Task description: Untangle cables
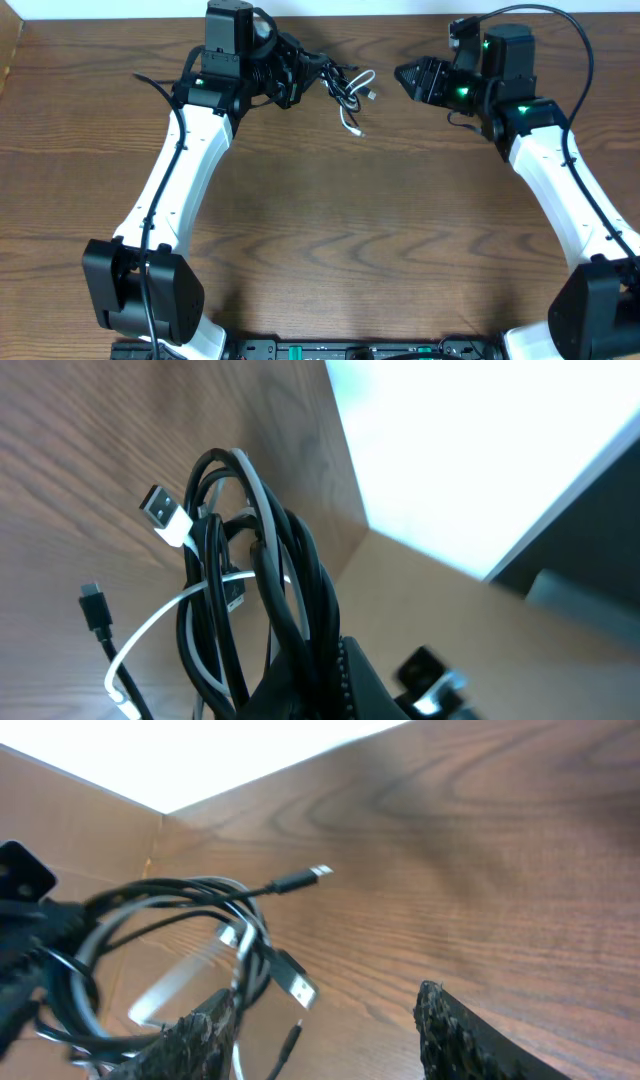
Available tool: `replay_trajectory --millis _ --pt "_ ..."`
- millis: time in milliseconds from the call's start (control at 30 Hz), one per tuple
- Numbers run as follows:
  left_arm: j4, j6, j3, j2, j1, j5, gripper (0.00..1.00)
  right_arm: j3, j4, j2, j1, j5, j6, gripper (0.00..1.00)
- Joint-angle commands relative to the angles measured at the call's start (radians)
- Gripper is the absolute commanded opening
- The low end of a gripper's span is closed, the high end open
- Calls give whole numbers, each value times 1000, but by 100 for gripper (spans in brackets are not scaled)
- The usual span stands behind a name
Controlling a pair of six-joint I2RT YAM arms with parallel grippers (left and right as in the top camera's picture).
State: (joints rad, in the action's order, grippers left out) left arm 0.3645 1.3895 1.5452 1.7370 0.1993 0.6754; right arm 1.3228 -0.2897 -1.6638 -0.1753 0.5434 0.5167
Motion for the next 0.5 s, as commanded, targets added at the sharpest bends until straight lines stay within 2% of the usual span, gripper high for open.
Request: replay_trajectory --millis 0,100,467 --pt "-4 275 3 -18 0 -38 8 5 -10 -39 -13 71 -98 54" --pt "-4 360 3 -18 0 -37 8 5 -11 -56 -38 122 -181 53" --pt "-4 363 3 -18 0 -37 7 5 -48 -57 -103 122 -253 51"
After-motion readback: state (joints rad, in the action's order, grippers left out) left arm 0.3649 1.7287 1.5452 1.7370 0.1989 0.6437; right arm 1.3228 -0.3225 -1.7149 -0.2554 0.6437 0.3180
